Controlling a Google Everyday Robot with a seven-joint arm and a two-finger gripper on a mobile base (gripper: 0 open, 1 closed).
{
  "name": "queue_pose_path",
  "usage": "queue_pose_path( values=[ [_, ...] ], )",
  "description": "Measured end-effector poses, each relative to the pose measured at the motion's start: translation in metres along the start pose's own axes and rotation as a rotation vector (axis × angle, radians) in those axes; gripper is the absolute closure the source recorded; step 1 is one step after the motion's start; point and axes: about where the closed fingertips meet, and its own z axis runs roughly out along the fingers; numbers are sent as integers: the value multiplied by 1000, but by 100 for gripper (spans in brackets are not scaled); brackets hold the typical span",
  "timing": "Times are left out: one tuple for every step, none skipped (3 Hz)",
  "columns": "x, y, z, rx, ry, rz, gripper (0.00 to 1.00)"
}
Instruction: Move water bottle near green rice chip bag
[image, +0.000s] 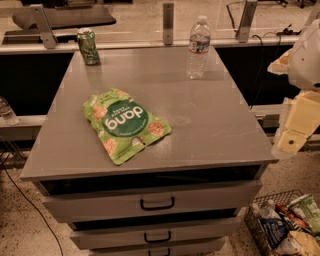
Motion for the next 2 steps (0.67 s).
queue_pose_path(
  values=[
    [-1,0,0,1,-3,2,0],
    [-26,-19,8,37,-67,1,0]
  ],
)
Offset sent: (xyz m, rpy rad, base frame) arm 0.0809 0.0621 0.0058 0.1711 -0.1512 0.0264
